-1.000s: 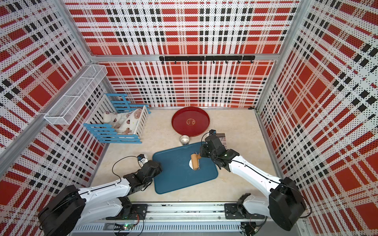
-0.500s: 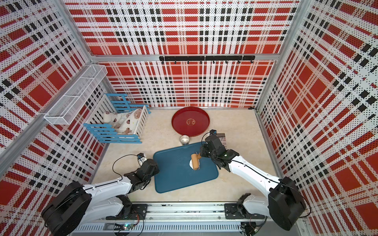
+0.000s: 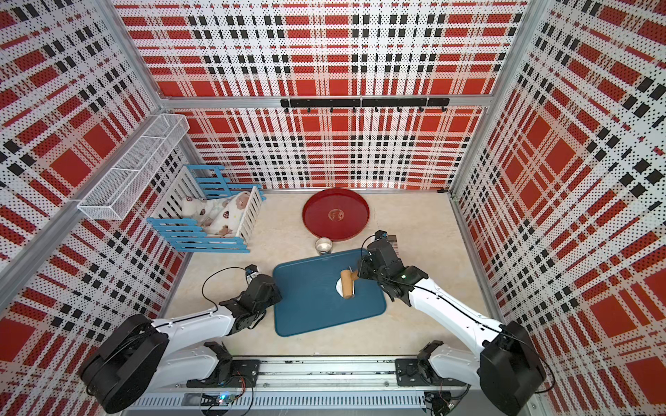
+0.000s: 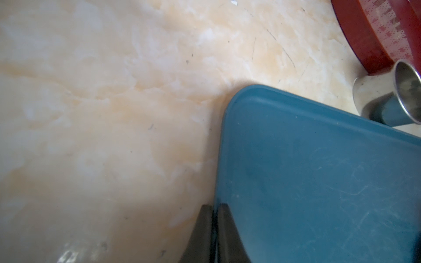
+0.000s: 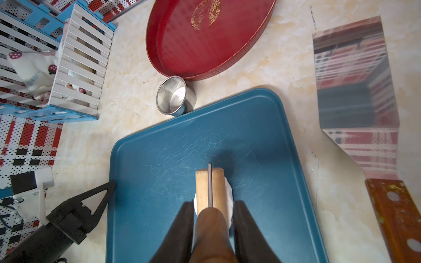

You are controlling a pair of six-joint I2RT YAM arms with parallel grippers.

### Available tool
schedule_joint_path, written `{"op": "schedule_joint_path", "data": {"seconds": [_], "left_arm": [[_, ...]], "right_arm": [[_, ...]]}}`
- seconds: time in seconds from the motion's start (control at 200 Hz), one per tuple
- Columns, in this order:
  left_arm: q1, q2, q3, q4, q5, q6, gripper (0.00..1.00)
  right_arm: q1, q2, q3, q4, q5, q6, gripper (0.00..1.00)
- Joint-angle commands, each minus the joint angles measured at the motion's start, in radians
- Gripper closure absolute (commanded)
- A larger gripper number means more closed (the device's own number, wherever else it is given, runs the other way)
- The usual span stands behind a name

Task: Roll out the dumpling wrappers from the dough
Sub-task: Flatten out the dough on the work surface.

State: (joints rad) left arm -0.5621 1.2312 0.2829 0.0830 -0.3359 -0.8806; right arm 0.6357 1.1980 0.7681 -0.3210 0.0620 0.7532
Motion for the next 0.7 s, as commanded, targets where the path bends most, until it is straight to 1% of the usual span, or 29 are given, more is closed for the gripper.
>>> {"op": "schedule_joint_path", "data": {"seconds": [0.0,0.23,0.436,0.521,0.626,0.696], "left_arm": [[0.02,0.026,0.024,0.013,0.008,-0.029,1.0],[0.029,0.035,0.03,0.016,0.014,-0.02,1.0],[0.03,0.043,0.035,0.024,0.021,-0.02,1.0],[0.03,0.039,0.035,0.018,0.017,-0.02,1.0],[0.031,0.028,0.033,0.008,0.011,-0.02,1.0],[0.034,0.018,0.032,-0.002,0.005,-0.023,1.0]], "right_arm": [[0.056,0.094,-0.037,-0.131,-0.018,-0.002,1.0],[0.064,0.129,-0.033,-0.114,-0.028,0.03,1.0],[0.09,0.173,-0.03,-0.1,-0.049,0.047,1.0],[0.091,0.171,-0.038,-0.097,-0.05,0.052,1.0],[0.087,0.146,-0.033,-0.12,-0.011,0.047,1.0],[0.066,0.124,-0.026,-0.14,0.004,0.032,1.0]]}}
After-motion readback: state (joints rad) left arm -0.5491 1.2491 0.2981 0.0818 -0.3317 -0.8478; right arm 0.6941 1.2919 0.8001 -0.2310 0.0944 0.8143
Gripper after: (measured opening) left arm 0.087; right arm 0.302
